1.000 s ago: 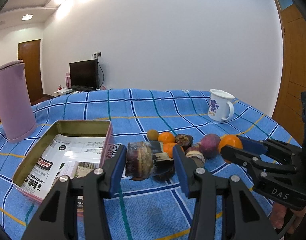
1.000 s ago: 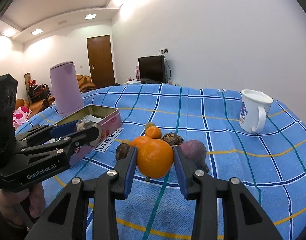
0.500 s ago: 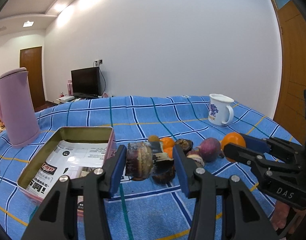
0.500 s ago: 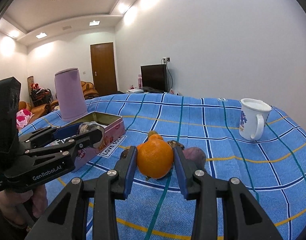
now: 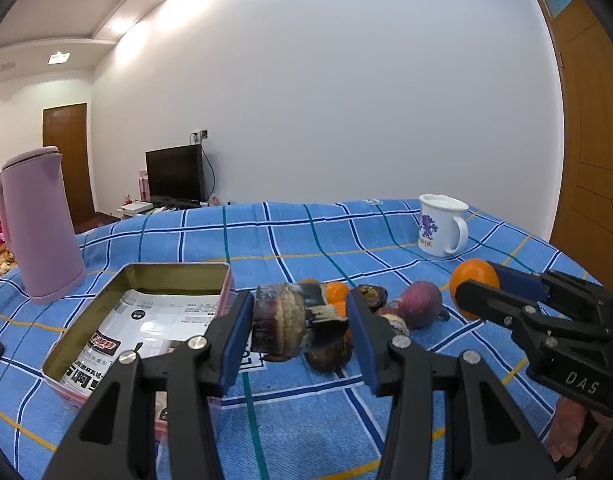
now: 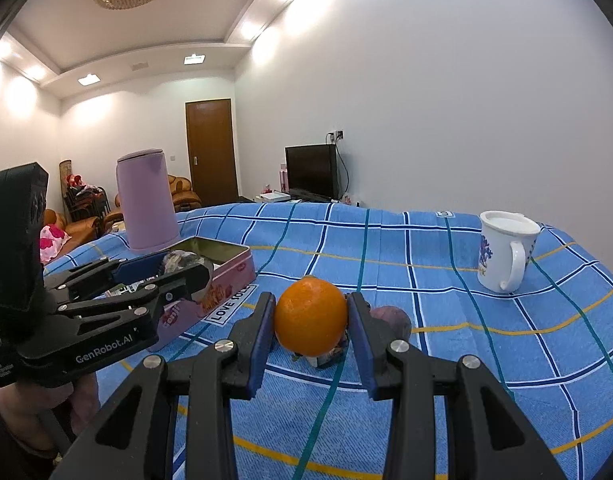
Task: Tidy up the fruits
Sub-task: 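Lift the taro with the left gripper while the right gripper grasps the orange, then carry the taro and orange in both grippers over the metal tin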
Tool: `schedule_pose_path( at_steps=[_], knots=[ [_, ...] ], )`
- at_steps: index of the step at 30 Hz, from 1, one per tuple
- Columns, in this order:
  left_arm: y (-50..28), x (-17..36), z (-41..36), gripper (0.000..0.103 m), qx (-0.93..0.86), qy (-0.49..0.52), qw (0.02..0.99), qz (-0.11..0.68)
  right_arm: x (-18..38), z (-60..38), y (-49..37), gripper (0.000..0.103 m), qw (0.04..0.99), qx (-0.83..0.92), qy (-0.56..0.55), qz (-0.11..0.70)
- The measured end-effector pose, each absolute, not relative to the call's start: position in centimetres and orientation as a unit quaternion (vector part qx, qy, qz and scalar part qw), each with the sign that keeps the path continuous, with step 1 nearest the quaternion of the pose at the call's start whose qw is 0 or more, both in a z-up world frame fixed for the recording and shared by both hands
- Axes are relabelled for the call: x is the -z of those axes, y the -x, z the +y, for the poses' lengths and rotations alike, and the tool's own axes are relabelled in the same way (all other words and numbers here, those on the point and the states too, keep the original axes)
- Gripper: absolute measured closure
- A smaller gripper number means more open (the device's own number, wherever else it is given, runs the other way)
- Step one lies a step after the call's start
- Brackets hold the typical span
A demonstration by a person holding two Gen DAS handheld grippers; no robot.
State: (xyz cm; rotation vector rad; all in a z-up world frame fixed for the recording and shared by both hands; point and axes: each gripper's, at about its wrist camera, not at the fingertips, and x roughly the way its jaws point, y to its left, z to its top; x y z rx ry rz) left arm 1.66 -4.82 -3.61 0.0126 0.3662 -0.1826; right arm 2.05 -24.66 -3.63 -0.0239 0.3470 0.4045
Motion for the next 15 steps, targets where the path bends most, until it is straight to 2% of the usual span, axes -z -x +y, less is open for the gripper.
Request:
schedule_pose_path(
  at_steps=[15],
  knots=[
    [-0.88,3.35,-5.18,0.054,0.085,-0.016,0.983,0.162,3.24,-24.85,-1.06,0.064,0.968,-0.204,0.013,0.143]
  ],
)
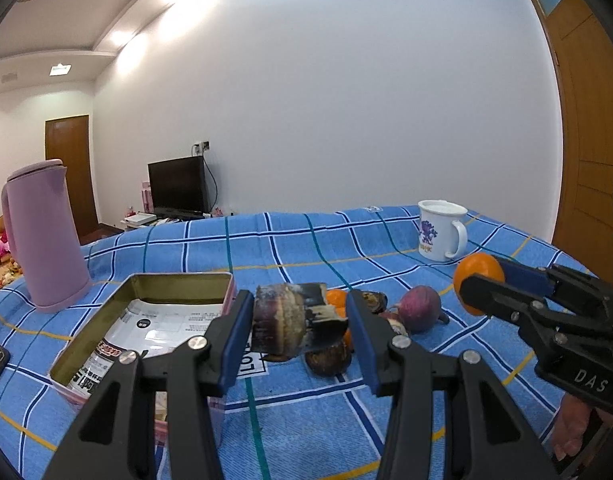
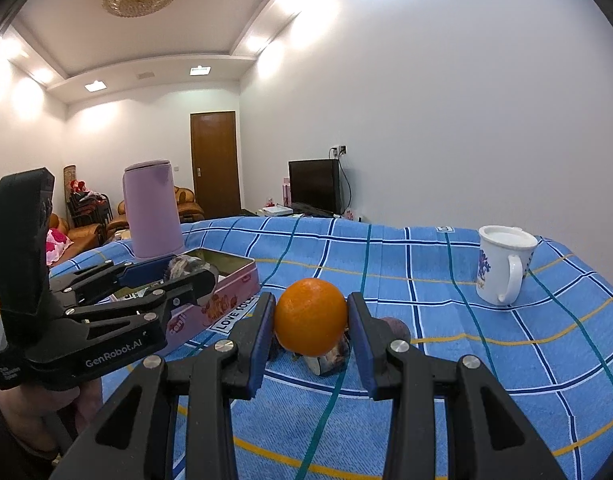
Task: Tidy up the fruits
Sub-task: 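Carry the taro and orange in both grippers over the metal tin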
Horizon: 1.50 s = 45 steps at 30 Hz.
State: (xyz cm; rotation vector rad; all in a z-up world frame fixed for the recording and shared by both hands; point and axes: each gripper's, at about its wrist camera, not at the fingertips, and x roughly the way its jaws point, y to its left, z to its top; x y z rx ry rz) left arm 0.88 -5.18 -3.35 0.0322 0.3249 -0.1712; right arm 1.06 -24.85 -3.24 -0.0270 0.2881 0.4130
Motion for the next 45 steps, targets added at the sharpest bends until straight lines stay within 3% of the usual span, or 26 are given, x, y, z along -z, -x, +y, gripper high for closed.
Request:
schedule_pose_path(
  at_steps=[45],
  knots=[
    [-2.7,3.6,-2.4,0.054,0.05,-0.016,0.981,0.187,3.2,-22.7,-2.5,0.064,0.965,-0.225,0.01,0.138]
  ],
)
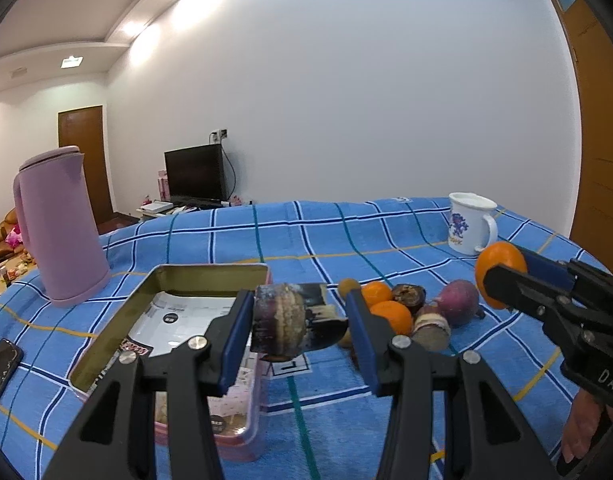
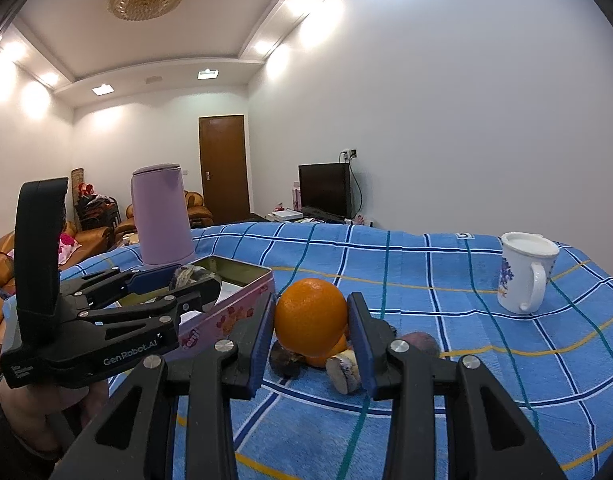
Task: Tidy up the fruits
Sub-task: 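Carry the taro and orange in both grippers over the metal tin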
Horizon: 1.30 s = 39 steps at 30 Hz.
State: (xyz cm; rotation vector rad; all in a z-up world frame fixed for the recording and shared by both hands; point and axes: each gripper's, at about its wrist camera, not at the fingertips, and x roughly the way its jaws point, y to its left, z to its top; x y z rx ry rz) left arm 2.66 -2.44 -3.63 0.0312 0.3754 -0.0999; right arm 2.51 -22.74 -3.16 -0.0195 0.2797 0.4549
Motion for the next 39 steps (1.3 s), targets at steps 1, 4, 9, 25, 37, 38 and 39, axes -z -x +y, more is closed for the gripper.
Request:
schedule_pose_path(
  at_steps=[1,4,9,25,37,38,39],
  knots=[
    [-2.8,3.7,-2.2,0.054,0.047,-0.016,0.981,0.188,3.2,-22.4,-2.7,0.064,0.964,-0.227,0.011,0.14],
    [-3.1,3.7,-1.5,0.054,0.039,-0.014,0.98,0.193,3.2,-21.7,-3.0,0.064,0.962,-0.232,0.014,0.143],
    [-3.6,3.9,-0.4,0.054,0.029,-0.009,0.98,0.197,3.3,-20.7,-3.6,0.064,0.959,-0.239,0.018,0.149],
    [-4.7,4.2,1.6,0.054,0.006,-0.016,0.977,0.213,3.6,-16.9,-5.7,0.064,0.948,-0.27,0.022,0.166],
    [-6.0,4.7,3.6,0.054,-0.01,-0.019,0.971,0.239,3.7,-14.0,-7.7,0.064,0.938,-0.285,0.033,0.193],
    [-6.1,4.7,3.8,0.054,-0.011,-0.019,0.97,0.242,3.8,-13.7,-7.8,0.064,0.937,-0.286,0.035,0.195],
    [-6.1,4.8,3.9,0.054,-0.013,-0.019,0.97,0.243,3.7,-13.5,-8.0,0.064,0.937,-0.287,0.037,0.196]
  ],
)
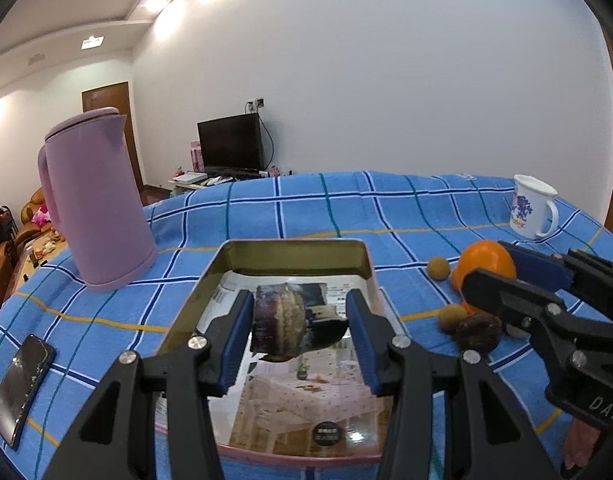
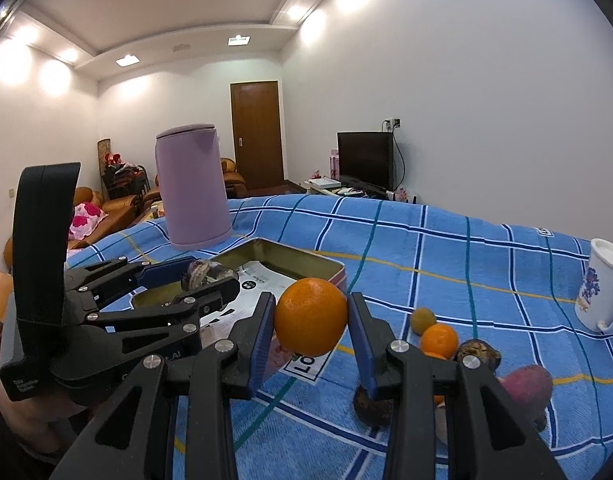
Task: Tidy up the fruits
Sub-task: 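Carry the taro and orange in both grippers over the metal tin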
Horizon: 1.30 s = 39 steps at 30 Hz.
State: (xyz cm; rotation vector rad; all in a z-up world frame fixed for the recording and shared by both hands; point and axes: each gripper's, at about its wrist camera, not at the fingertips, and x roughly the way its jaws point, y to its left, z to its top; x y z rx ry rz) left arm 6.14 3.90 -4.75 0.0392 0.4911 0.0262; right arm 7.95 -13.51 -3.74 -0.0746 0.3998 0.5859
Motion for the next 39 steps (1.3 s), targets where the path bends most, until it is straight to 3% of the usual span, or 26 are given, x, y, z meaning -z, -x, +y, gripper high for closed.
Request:
schedule_pose_path(
  at_steps=[39],
  knots=[
    [-10.2,6.7,8.7,0.054,-0.05,-0.014,0.943,0.328,4.6,-7.0,-11.3,0.064,0.915,-0.324,0.076,0.228]
  ],
)
